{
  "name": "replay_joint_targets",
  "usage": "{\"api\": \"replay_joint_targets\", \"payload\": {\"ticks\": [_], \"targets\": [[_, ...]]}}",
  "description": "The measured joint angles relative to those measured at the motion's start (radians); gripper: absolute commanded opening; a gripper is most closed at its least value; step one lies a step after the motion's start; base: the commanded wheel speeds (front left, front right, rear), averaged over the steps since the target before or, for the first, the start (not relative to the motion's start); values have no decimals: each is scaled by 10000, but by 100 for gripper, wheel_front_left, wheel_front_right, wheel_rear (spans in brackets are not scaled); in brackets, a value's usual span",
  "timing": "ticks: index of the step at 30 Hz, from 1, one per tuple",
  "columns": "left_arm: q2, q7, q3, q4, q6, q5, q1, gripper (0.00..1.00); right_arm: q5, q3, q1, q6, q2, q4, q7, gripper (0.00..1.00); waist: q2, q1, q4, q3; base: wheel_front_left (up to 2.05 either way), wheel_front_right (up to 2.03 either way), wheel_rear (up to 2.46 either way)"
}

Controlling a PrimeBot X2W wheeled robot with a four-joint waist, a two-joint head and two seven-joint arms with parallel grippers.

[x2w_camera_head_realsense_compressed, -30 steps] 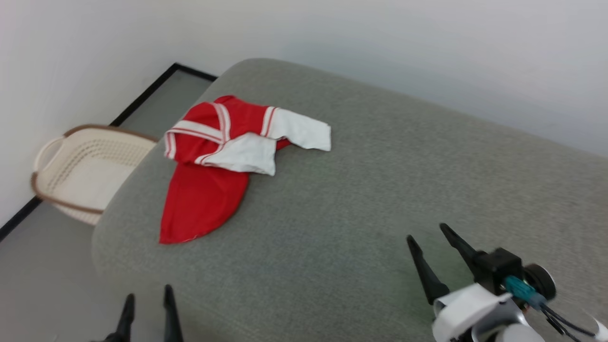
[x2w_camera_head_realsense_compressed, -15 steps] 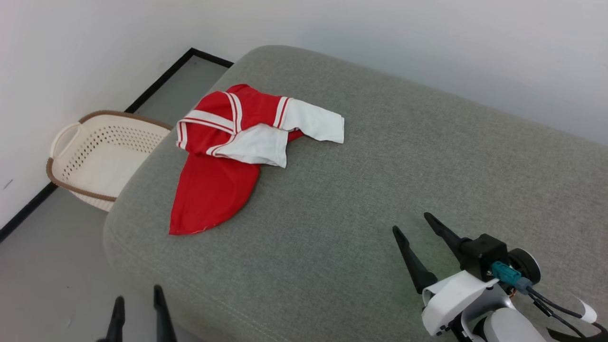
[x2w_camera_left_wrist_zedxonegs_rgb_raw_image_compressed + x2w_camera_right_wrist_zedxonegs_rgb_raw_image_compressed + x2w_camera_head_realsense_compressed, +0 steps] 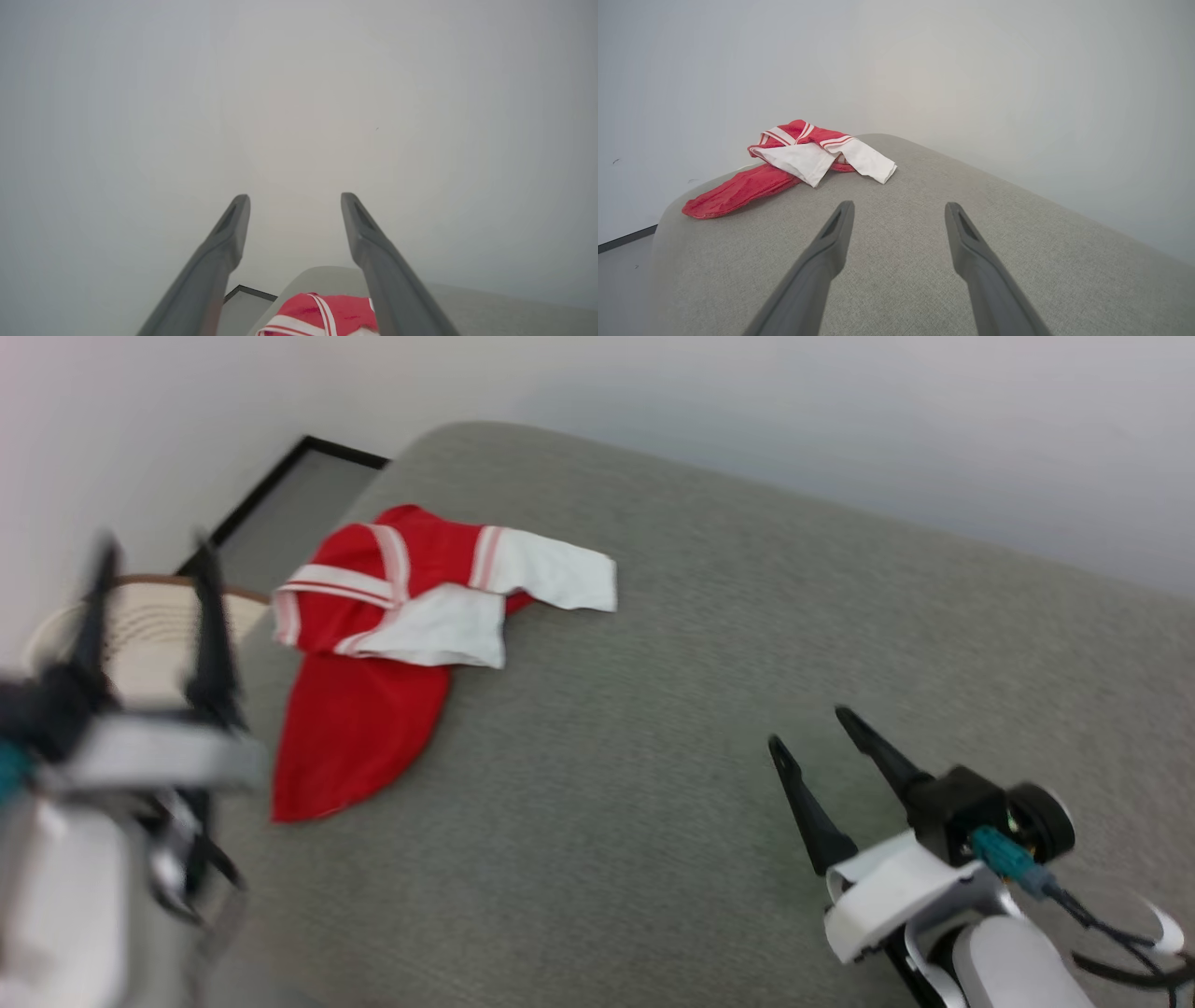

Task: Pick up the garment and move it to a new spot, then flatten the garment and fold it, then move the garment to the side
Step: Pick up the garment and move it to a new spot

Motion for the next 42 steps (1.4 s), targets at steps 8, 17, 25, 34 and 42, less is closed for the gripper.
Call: {"api": "replay_joint_targets", "payload": {"ticks": [8, 17, 25, 34, 42], "targets": [[2441, 374, -29, 3691, -318, -414, -3576, 100, -280, 414, -689, 0, 268, -405, 2, 100, 0, 0, -1201, 634, 0, 0, 0], [4335, 4341, -2943, 7133, -385, -3310, -5399, 100, -288, 675, -964, 0, 581, -140, -447, 100, 0, 0, -2946, 1723, 0, 0, 0], [5766, 8287, -5120, 7240, -385, -5724, -5546, 100, -309, 780, -1247, 0, 694, -75, -550, 100, 0, 0, -3847, 2688, 0, 0, 0], [6109, 8086, -5777, 7798, -385, -6821, -5598, 100, -464, 934, -1613, 0, 740, -408, -403, 100, 0, 0, -4387, 3700, 0, 0, 0], [6263, 7703, -5958, 8439, -384, -7682, -5771, 88, -566, 926, -1623, 0, 742, -903, -290, 100, 0, 0, -4764, 4208, 0, 0, 0]]}}
